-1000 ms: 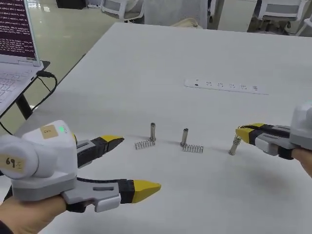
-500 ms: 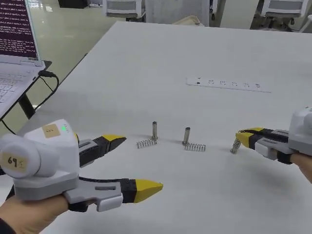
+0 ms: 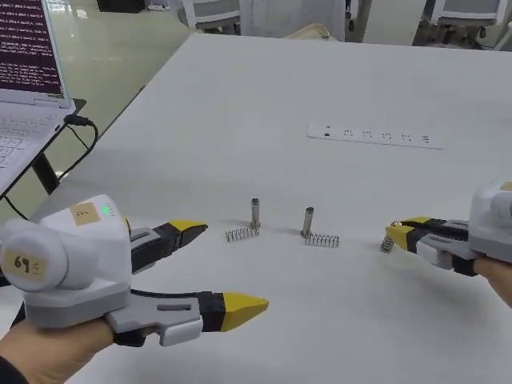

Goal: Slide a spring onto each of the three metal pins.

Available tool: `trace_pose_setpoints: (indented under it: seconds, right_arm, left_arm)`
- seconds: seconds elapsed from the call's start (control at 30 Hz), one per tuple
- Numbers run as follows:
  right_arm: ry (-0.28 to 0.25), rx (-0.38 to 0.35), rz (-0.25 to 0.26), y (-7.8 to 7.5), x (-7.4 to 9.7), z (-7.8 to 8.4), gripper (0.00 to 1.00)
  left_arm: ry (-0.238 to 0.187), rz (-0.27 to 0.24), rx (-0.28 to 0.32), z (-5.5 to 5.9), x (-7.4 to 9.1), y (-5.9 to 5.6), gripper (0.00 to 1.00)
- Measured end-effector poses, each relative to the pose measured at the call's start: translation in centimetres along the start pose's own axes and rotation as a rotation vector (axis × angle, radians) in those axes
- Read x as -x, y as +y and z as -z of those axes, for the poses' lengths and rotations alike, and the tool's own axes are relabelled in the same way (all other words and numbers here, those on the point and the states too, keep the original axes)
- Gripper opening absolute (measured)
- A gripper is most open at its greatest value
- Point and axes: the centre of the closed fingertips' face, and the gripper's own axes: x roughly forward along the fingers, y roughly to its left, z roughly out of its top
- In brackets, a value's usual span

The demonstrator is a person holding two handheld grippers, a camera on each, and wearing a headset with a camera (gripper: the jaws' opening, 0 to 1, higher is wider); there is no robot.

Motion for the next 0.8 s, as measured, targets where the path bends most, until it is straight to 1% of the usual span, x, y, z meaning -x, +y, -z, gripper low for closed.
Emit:
trace_pose_setpoints:
  seconds: [0.27,0.3,0.4,0.6,0.7,0.8]
  right_arm:
    - [0.01,0.005,0.001,0.09,0.13,0.0,0.09]
    - [0.023,0.004,-0.001,0.14,0.13,0.2,0.09]
    - [0.034,0.016,0.001,0.15,0.15,0.38,0.09]
    - [0.036,0.015,0.007,0.13,0.31,0.5,0.14]
    - [0.035,0.014,0.012,0.04,0.52,0.5,0.19]
    - [0.028,0.024,0.022,-0.07,0.87,0.11,0.21]
  left_arm:
    - [-0.001,0.002,-0.002,-0.04,-0.03,-0.04,0.75]
    - [-0.003,0.002,-0.001,-0.09,-0.02,-0.04,0.75]
    - [-0.004,0.001,-0.002,-0.14,0.02,-0.02,0.75]
    - [-0.005,0.001,-0.003,-0.14,0.06,-0.07,0.75]
    - [-0.006,0.001,-0.003,-0.18,0.04,-0.07,0.75]
    - [-0.008,0.002,-0.002,-0.22,0.0,-0.12,0.75]
